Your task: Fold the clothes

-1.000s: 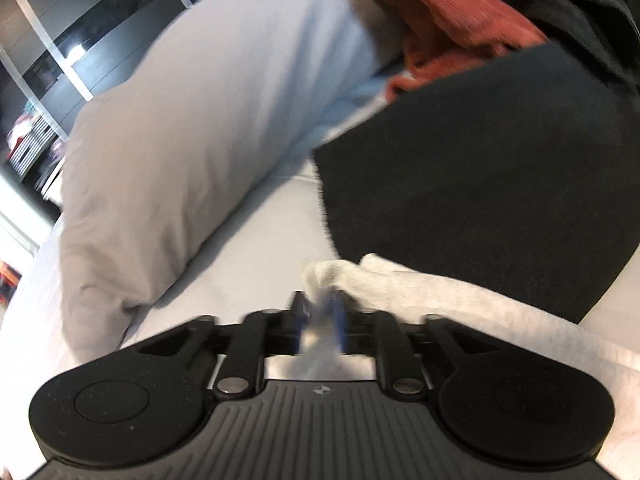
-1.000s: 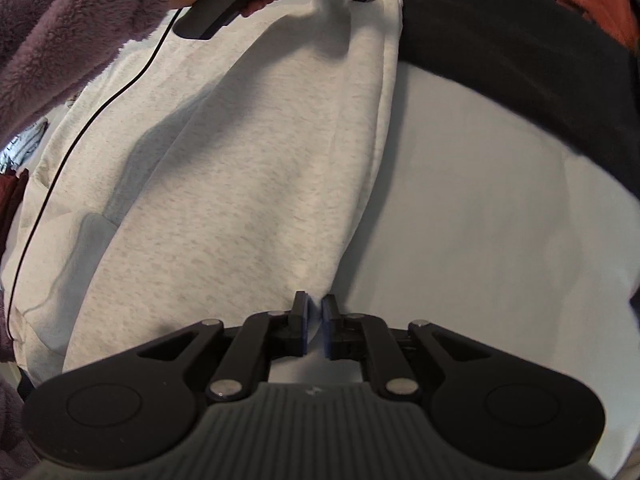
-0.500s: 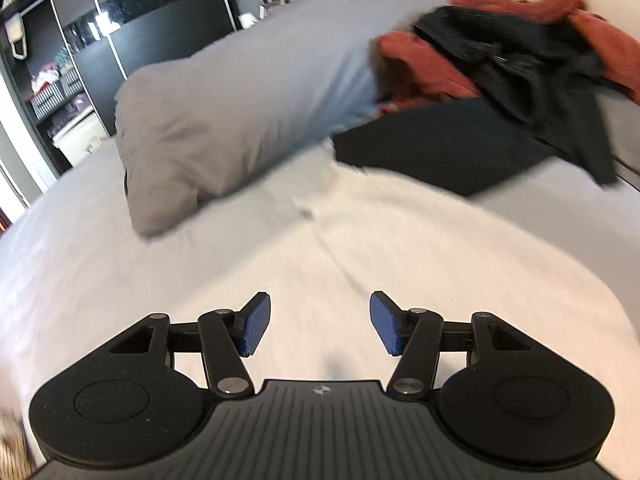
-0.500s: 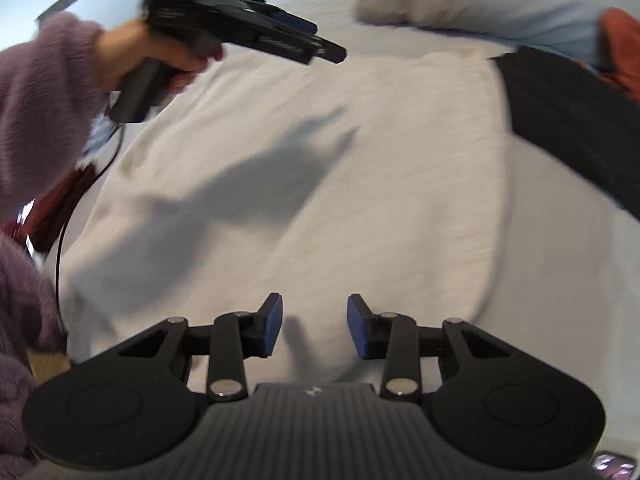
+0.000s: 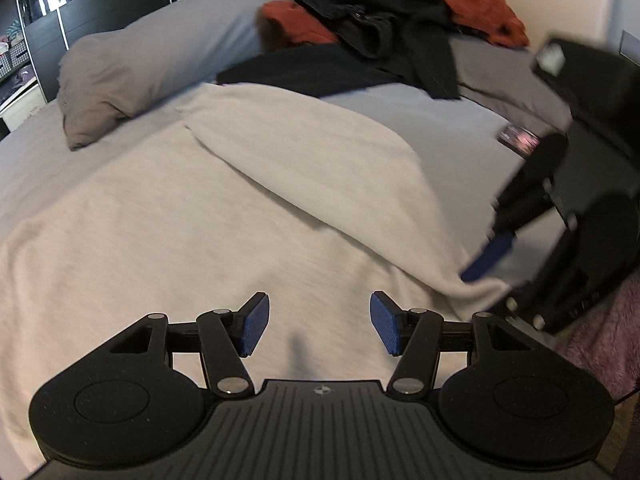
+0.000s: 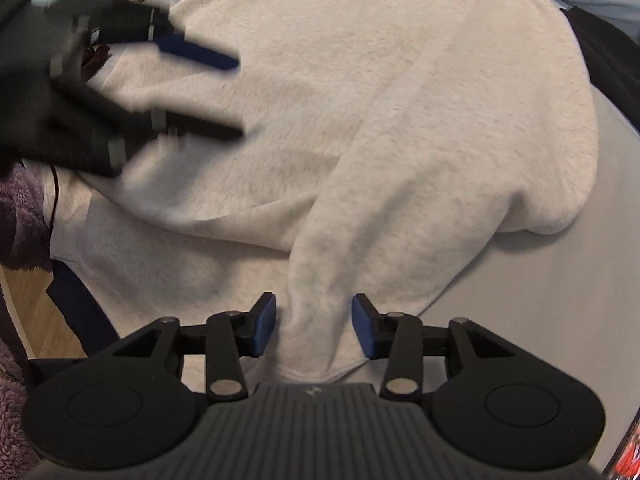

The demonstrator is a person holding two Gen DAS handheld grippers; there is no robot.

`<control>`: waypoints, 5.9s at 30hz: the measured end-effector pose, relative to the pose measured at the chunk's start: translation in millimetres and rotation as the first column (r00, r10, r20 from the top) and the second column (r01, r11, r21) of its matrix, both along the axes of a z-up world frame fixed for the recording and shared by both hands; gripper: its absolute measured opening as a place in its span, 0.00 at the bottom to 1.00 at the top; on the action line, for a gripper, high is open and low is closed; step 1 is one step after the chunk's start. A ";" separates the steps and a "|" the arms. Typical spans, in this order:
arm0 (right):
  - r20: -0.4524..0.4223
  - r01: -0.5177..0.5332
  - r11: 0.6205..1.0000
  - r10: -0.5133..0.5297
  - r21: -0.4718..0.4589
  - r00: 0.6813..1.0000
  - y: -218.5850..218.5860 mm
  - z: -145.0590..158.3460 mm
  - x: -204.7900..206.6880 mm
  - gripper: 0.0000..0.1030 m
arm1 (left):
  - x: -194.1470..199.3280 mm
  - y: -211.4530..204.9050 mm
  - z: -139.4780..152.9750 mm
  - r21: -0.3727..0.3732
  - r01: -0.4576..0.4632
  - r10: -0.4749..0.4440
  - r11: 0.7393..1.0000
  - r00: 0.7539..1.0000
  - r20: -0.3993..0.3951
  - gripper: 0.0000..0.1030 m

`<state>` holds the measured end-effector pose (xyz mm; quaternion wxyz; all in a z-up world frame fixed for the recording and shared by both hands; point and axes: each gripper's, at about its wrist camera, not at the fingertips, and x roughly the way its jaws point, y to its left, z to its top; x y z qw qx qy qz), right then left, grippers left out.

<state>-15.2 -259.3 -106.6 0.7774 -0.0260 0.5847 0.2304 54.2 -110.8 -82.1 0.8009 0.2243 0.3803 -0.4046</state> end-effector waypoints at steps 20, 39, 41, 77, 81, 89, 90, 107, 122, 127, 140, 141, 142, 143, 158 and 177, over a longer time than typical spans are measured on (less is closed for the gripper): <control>0.025 -0.134 0.986 0.137 -0.103 0.990 12.7 -12.3 -9.7 0.61 | -24.0 -33.9 -34.0 -0.014 -0.060 0.060 0.998 0.998 -0.001 0.01; 0.086 -0.070 0.997 0.072 -0.020 0.994 8.4 14.3 -1.0 0.62 | -34.5 95.3 11.2 0.000 -0.357 0.357 0.934 0.933 -0.042 0.01; 0.107 -0.042 0.997 0.035 0.067 0.994 7.9 23.8 5.3 0.62 | -39.7 102.9 7.4 0.006 -0.368 0.367 0.930 0.928 -0.057 0.01; 0.141 0.060 0.973 -0.093 0.222 0.986 86.9 56.1 49.9 0.06 | -40.9 180.1 17.3 -0.079 -0.413 0.389 0.907 0.895 -0.218 0.41; 0.201 0.048 0.986 -0.080 0.159 0.976 81.5 81.1 46.5 0.06 | -14.6 202.8 38.2 -0.034 -0.409 0.402 0.912 0.906 -0.137 0.45; 0.260 0.072 0.997 -0.068 -0.007 0.963 52.5 116.2 52.4 0.06 | 52.6 214.8 29.5 0.080 -0.194 0.199 0.978 0.978 -0.059 0.43; 0.262 0.080 0.997 -0.071 -0.022 0.963 49.3 119.2 54.3 0.05 | 57.9 213.4 25.1 0.098 -0.143 0.150 0.985 0.987 -0.063 0.44; 0.292 0.122 0.981 -0.074 -0.150 0.954 48.3 140.2 83.5 0.05 | 120.1 225.8 -23.4 0.278 0.209 -0.155 0.937 0.967 -0.203 0.32; 0.465 0.091 0.912 0.117 -0.401 0.878 86.0 197.3 170.3 0.04 | 128.5 284.4 -10.2 0.123 0.004 0.026 0.992 0.970 -0.243 0.07; 0.503 0.072 0.880 0.199 -0.470 0.841 112.1 204.1 214.4 0.04 | 131.2 301.6 -9.3 0.095 -0.062 0.086 0.994 0.960 -0.268 0.02; 0.544 -0.006 0.821 0.384 -0.572 0.746 221.2 167.7 353.0 0.04 | 139.1 331.2 -22.0 -0.012 -0.200 0.182 0.980 0.910 -0.372 0.02; 0.546 -0.011 0.821 0.390 -0.571 0.742 228.6 161.7 362.4 0.04 | 140.0 331.4 -22.8 -0.013 -0.206 0.186 0.979 0.906 -0.379 0.02; 0.547 -0.016 0.821 0.394 -0.571 0.739 235.7 155.1 371.2 0.04 | 141.0 331.1 -24.0 -0.013 -0.210 0.189 0.978 0.904 -0.384 0.02; 0.546 -0.020 0.820 0.398 -0.572 0.737 242.5 148.5 379.8 0.04 | 141.6 330.2 -25.0 -0.011 -0.211 0.191 0.977 0.902 -0.386 0.02; 0.532 -0.053 0.859 0.362 -0.509 0.765 312.2 42.4 473.3 0.04 | 148.6 338.9 -34.8 -0.040 -0.250 0.206 0.967 0.869 -0.450 0.02; 0.494 0.083 0.973 0.035 -0.215 0.869 254.9 13.3 489.5 0.13 | 149.0 315.3 -33.2 0.065 -0.186 0.195 0.980 0.886 -0.420 0.02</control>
